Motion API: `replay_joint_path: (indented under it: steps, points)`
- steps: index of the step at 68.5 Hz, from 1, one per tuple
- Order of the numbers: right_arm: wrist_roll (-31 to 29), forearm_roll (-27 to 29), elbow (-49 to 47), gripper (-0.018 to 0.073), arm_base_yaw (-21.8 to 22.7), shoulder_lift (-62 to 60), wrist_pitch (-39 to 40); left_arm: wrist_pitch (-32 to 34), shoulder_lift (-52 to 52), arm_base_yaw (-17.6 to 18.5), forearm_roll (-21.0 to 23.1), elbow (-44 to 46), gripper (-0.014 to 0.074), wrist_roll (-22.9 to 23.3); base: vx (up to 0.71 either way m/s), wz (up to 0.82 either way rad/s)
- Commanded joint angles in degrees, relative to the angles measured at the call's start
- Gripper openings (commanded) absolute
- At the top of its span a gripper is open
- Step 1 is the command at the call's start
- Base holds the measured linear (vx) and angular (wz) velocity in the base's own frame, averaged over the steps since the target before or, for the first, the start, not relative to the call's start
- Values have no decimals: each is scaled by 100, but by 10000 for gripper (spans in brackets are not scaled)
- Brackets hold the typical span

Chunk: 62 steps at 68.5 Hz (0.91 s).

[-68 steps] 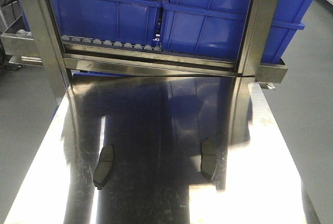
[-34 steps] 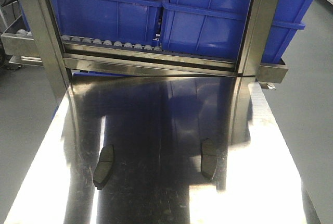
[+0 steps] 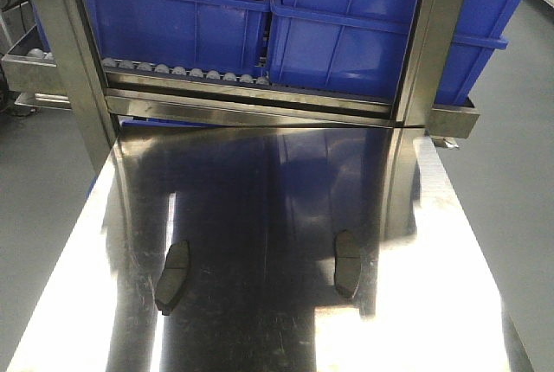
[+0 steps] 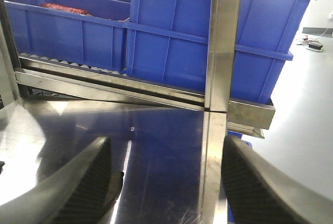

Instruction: Move and align brake pads A on conveyor

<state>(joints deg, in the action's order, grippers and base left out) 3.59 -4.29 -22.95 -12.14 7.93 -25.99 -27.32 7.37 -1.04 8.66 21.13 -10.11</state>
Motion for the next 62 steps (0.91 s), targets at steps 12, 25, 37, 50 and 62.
replay_joint_path:
  steps: [12,25,37,50,62]
  points:
    - [-52,-56,-135,442,12,62,419,525,79,2,49,147,451,11,0,0]
    - [-52,-56,-135,442,12,62,419,269,534,2,49,386,451,169,0,0]
    - [-52,-56,-135,442,12,62,419,-486,2012,2,49,1243,451,466,0,0]
    - [-52,-56,-135,442,12,62,419,-1604,3875,2,40,2098,449,885,0,0]
    - [-52,-56,-135,442,12,62,419,-1774,5218,2,44,2564,449,885,0,0]
